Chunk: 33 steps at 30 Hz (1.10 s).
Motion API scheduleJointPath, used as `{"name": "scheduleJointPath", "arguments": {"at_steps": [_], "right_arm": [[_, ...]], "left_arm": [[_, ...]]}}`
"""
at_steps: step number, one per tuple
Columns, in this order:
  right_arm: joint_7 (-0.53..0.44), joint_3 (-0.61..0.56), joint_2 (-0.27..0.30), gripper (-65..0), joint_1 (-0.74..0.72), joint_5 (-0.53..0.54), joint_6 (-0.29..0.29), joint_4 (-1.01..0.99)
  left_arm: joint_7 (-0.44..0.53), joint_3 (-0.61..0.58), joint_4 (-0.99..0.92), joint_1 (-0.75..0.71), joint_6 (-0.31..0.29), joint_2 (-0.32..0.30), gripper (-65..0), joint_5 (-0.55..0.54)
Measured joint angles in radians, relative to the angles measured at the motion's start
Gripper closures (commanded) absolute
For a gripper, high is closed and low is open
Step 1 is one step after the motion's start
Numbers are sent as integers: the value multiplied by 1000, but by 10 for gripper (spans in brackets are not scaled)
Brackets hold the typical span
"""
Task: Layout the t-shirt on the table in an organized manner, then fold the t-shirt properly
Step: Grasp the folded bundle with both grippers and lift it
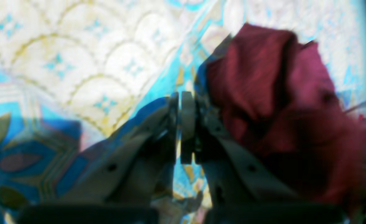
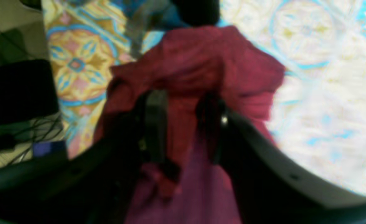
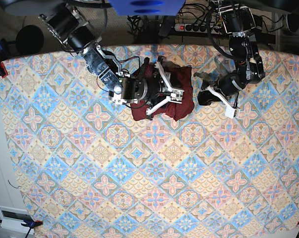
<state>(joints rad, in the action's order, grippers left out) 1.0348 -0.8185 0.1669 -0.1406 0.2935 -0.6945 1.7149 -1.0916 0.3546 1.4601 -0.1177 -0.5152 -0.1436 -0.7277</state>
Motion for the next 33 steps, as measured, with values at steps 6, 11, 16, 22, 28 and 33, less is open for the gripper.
{"name": "scheduleJointPath", "arguments": {"at_steps": [6,11,16,22,28,33], "right_arm": [[12,-56,5,-200,-8,1,-8,-11],[18,-58,19,-200,-3,-2,-2,21],[1,-54,13,-200,-7,5,-4,91],[7,74,16,-200,-1,1,-7,99],[4,202,33,-200,1,5,-5,100],[22,285,51,-200,2,-8,-1,94]], "left_arm": [[-39,22,0,2,-1,-6,0,1],[-46,50,30,10,3,-3,0,5],[-126,51,143,18,-2,1,0,-7],[-230,35,241,26,-2,24,-25,-77],[-253,-66,364,-53,34,13,-253,-91],[-254,-189,432,-113,38,-69,-318,-86]]}}
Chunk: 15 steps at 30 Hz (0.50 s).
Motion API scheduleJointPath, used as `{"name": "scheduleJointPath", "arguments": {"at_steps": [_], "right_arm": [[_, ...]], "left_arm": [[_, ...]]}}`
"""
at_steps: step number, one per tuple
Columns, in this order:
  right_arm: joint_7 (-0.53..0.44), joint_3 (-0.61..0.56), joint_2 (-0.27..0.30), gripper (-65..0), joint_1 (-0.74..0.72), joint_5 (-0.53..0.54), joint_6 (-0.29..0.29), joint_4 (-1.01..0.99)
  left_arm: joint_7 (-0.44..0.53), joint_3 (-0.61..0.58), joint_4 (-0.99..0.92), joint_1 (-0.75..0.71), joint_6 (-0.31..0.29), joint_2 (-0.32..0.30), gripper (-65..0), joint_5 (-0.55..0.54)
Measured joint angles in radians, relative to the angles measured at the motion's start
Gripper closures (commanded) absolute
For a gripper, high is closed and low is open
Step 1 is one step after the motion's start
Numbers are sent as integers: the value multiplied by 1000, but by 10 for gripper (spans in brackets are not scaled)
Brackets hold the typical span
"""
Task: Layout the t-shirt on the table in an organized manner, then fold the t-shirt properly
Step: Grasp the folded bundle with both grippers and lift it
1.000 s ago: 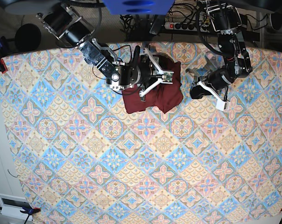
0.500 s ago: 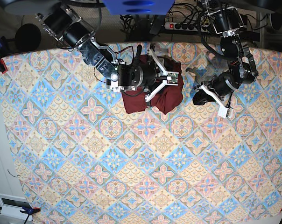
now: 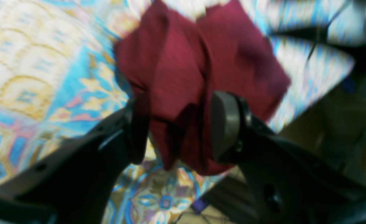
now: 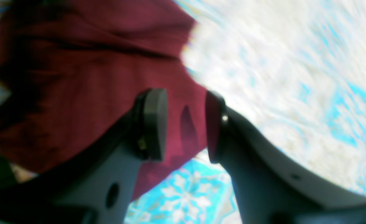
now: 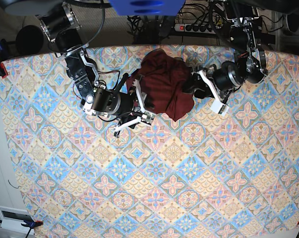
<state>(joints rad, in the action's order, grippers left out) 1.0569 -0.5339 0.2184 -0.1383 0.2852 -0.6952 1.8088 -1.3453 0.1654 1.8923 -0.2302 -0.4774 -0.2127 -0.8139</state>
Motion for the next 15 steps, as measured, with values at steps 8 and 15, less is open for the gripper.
{"name": "scheduleJointPath", "arguments": {"at_steps": [8,15], "right_arm": [[-14,0,-8,-200,2,10,-4,0],[-14,0,-8,-200,0,10,-4,0]], "left_arm": [[-3,-37,3,-29,7,-53,-317,13],[51,-9,-36,-38,9,-103,-317,60]]}}
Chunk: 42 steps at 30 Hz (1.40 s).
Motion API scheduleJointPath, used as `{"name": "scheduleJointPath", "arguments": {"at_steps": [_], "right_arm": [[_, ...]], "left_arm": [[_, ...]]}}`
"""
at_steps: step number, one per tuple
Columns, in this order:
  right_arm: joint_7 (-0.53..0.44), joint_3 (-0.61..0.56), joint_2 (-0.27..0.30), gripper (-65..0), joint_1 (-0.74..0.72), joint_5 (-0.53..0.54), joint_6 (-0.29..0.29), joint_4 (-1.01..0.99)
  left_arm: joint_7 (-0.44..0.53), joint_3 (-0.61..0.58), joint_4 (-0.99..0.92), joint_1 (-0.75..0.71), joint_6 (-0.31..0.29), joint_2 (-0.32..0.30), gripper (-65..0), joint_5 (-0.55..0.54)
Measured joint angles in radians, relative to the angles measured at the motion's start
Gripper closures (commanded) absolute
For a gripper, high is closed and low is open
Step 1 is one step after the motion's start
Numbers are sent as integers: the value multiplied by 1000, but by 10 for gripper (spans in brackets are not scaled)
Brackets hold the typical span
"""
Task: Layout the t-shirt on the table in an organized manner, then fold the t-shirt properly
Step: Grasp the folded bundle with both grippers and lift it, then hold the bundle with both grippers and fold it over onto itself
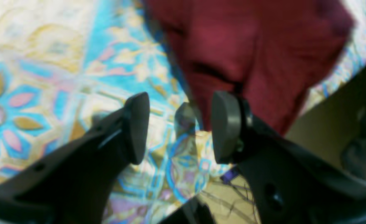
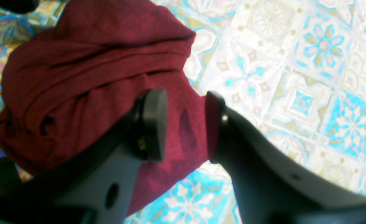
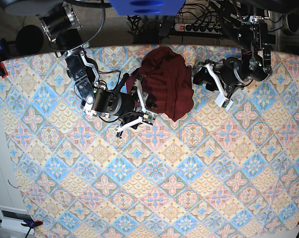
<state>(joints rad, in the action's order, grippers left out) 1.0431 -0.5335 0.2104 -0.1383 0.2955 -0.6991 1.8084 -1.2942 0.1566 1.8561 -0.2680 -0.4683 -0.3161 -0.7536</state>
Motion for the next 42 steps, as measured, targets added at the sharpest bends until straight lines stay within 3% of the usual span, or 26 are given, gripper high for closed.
{"name": "scheduleJointPath", "arguments": {"at_steps": [9,15,18,21,30,36,42], "right_arm": [[0,0,3,-200,1,0,0,0],[2,0,3,-200,0,0,0,-2],[1,0,0,-200,0,0,0,-2],[1,0,3,-200,2,0,0,-2],[1,-1,3,-200,2,0,0,-2],[1,-8,3,-200,2,0,0,-2],[-2,-91,-6,-200,0,1,-2,-5]], "left_arm": [[20,-6,-52,109,-2,156,-317,-59],[5,-135,-233,198,0,161,-309,40],[16,-153,-236,207,0,164,-198,82],[19,-139,-236,204,-1,138,-2,117],[11,67,-237,201,-2,119,-12,126],[11,93,-238,201,-4,120,-20,124],[-3,96,-239,186,-7,111,-21,-32]]}}
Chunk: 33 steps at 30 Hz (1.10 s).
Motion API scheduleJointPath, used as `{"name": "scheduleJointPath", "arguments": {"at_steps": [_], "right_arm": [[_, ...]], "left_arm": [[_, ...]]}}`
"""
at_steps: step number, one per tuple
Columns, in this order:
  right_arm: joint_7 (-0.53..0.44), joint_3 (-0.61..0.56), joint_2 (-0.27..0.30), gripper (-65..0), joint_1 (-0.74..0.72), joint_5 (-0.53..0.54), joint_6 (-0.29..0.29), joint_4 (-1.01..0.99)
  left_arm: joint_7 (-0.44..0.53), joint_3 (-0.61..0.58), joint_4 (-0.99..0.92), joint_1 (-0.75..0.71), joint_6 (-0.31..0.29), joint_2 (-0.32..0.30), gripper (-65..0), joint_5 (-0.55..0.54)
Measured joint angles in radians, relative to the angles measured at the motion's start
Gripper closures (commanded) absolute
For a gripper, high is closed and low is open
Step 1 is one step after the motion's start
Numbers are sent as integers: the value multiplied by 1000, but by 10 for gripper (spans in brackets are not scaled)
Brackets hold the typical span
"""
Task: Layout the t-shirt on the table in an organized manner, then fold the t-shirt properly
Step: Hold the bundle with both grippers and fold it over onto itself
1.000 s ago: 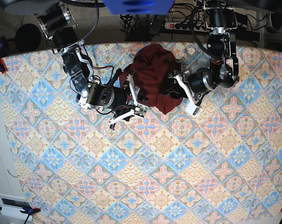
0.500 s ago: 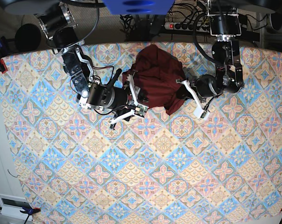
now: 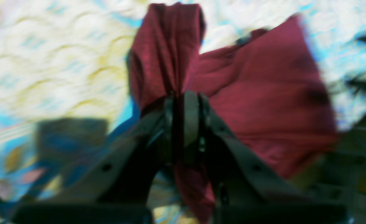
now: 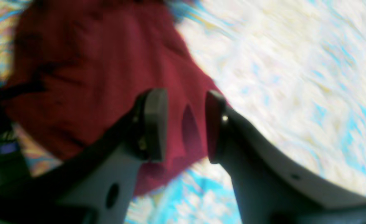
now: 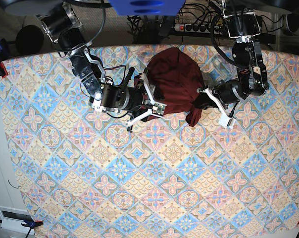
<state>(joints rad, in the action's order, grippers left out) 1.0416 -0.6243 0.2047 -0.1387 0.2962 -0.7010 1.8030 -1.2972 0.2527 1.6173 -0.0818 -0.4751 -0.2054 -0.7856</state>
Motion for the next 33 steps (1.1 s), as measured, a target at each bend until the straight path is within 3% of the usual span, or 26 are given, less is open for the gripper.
{"name": "scheduleJointPath", "arguments": {"at_steps": [3,8,12,17,21,24,33], "right_arm": [[-10,-15,-2,-200,0,8,-2,-57],[-14,-56,3,-200,-3,0,5,-173],[-27,-54,-3,-199,-11,5,5,-218],[-24,-15,16,-199,-25,21,-2,-216],[-23,30,68,-199,-24,22,-1,-214],[-24,35,87,-199,-25,22,-1,-214],[-21,33,84,-199,-24,19,2,-214]], "left_arm": [[-23,0,-1,-10,1,-42,-51,-74],[-34,0,-2,-16,1,-114,-256,-266],[-37,2,-2,-44,4,-163,-376,-283],[-31,-2,-2,-76,0,-201,-347,-289],[-37,2,-1,-90,3,-229,-311,-277],[-33,-2,4,-86,2,-198,-303,-293],[-40,-26,4,-17,4,17,-308,-291]]}}
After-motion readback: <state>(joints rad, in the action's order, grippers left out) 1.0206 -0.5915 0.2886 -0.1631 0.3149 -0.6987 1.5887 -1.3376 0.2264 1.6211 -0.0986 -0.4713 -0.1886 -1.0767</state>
